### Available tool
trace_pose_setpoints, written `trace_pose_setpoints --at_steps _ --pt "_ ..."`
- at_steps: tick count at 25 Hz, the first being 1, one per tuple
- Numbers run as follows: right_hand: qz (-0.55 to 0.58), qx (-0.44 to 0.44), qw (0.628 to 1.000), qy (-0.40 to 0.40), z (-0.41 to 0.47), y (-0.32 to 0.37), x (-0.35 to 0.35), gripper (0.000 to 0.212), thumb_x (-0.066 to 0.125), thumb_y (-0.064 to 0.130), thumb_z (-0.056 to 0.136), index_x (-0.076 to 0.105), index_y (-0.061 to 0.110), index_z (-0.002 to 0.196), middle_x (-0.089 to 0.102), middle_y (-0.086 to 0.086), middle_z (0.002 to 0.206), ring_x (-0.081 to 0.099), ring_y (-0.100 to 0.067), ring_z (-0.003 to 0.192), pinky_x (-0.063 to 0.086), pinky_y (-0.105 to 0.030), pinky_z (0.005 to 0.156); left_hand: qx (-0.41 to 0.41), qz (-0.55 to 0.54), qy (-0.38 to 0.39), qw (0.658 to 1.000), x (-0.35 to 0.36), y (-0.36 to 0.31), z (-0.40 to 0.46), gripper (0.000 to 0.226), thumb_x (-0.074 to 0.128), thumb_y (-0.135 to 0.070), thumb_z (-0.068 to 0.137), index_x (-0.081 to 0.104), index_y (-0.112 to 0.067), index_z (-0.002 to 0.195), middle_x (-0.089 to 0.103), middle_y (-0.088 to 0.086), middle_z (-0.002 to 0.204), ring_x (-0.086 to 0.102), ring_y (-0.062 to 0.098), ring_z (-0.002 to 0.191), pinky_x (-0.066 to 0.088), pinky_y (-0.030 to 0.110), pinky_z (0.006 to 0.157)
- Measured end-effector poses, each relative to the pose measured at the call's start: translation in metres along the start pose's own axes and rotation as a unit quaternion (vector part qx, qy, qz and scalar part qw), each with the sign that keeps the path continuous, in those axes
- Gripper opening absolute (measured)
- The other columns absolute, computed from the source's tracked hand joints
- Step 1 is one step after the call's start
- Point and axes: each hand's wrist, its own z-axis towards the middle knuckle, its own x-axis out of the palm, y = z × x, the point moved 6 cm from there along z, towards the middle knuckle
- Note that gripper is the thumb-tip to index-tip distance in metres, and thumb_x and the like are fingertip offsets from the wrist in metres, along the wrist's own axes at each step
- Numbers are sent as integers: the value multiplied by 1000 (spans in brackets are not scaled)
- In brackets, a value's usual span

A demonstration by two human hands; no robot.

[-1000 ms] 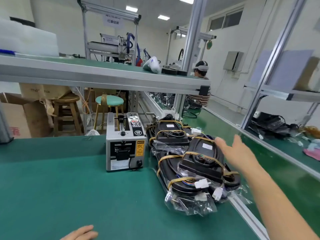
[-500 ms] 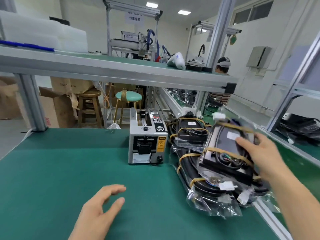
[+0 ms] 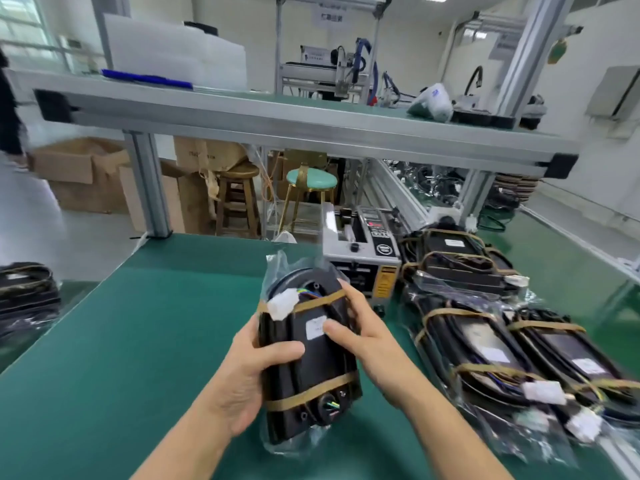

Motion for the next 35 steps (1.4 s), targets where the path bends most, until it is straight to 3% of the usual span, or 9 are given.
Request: trace_pose_setpoints --at_steps 3,8,12,18,21,24,27,30,35 --pt "-91 -27 994 -52 11 9 10 59 61 17 93 34 38 141 41 17 143 38 -2 132 30 -19 110 120 122 -138 976 -18 -3 -6 74 84 -7 55 61 -25 123 69 6 116 65 24 106 54 33 86" --pt "5 -88 996 -21 0 39 51 46 72 58 67 52 63 108 59 30 115 58 8 108 42 -4 83 262 374 -279 845 -4 1 -16 93 82 -2 67 37 -34 142 49 -2 141 49 15 127 43 36 104" --pt "46 -91 989 -104 12 29 25 44 83 20 67 65 36 104 71 12 102 67 -8 96 51 -18 82 303 493 -222 785 13 8 -26 90 75 -22 64 33 -23 143 32 7 149 36 32 135 38 54 105" --pt "93 -80 984 -133 12 19 17 34 75 14 81 67 31 110 68 9 116 61 -7 111 48 -19 90 127 457 -172 864 -9 -13 -5 113 79 -46 50 13 -50 142 15 -34 145 18 -2 139 24 34 114" --pt "-212 -134 953 -167 0 38 38 38 54 56 82 57 48 120 42 27 139 28 9 134 14 -28 117 184 443 -166 862 14 -5 5 87 76 -14 72 28 -29 143 34 -8 149 33 12 138 33 40 112" --pt "-418 -179 883 -114 -4 56 45 57 31 68 84 52 40 129 37 28 139 15 7 136 -12 -45 116 199 417 -209 862 9 -8 2 75 75 -2 72 41 -43 126 59 -9 128 56 4 116 48 23 93" --pt "-350 -179 919 13 7 64 27 54 23 58 90 55 39 129 43 26 136 23 8 135 -1 -44 117 188 309 -136 922 -3 -23 0 73 84 -13 50 54 -42 110 68 -3 109 67 9 95 50 14 79" --pt "-141 -104 977 118 21 55 3 33 49 31 92 65 27 121 57 10 128 47 -1 125 30 -30 111 173 257 3 951 -2 -32 0 65 83 -10 49 61 -20 110 68 10 108 67 25 99 52 28 88" --pt "15 -26 997 73 33 27 -8 15 69 16 86 72 23 98 69 6 94 61 -7 92 45 -20 87 72 223 89 968 -16 -33 4 75 83 1 47 63 -11 118 67 18 113 65 29 104 51 28 89"
